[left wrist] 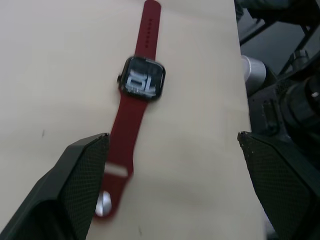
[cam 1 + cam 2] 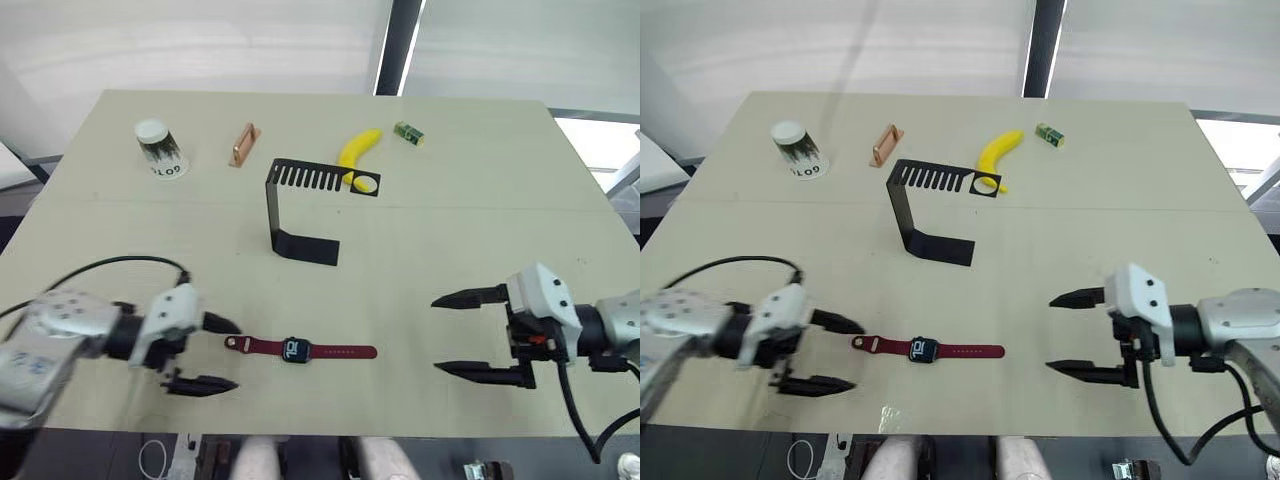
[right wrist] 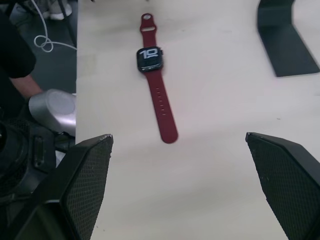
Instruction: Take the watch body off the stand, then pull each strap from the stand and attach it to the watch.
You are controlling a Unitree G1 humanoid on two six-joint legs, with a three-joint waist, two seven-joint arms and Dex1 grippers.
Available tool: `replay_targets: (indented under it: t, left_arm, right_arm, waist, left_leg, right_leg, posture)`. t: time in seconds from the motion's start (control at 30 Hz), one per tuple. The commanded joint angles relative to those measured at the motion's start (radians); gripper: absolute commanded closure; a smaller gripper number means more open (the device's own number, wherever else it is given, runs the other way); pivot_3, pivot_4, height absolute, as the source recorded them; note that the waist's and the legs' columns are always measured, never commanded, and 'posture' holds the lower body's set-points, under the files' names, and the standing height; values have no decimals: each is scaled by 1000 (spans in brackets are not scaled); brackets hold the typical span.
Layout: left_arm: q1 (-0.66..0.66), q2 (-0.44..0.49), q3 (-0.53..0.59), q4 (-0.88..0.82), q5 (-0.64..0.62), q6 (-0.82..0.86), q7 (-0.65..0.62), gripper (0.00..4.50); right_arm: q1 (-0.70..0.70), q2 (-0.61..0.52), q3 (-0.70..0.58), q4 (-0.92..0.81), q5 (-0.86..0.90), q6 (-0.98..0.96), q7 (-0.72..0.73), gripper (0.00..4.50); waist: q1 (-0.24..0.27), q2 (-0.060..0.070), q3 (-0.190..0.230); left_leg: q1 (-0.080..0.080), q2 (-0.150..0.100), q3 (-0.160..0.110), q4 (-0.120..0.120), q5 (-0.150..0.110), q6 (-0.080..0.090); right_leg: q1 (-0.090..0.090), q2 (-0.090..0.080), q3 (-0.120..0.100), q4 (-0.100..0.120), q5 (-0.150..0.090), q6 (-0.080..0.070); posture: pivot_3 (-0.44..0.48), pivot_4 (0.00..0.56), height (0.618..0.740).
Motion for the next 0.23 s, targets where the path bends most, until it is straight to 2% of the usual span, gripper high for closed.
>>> replay_targets:
  t: [0.03,0.1,0.23]
  left_arm:
    - [152,50,289,35,22,14,-105,31]
    - [212,64,366,79,52,-12,-123,31]
    - [241,76,436,169,76,-83,-149,31]
  right_arm:
    - [30,-31,-89,101,-38,-77,81,0]
    - [42,-45,-110,154,-58,-112,118,0]
    - [37,-70,-146,214,-63,-136,165,0]
  waist:
    - [0,0,0]
    - [1,1,1]
    - [6,2,1]
  left_leg:
    - [1,0,0,-1,-1,3]
    - [5,0,0,-2,-2,4]
    - [6,0,-1,-3,-3,6]
  right_leg:
    - [1,0,0,-2,0,-1]
    - [6,0,-1,-6,-1,-1]
    - [9,-1,-1,-10,-1,-1]
  posture:
    - [0,150,740]
    - [0,150,740]
    - [0,150,740]
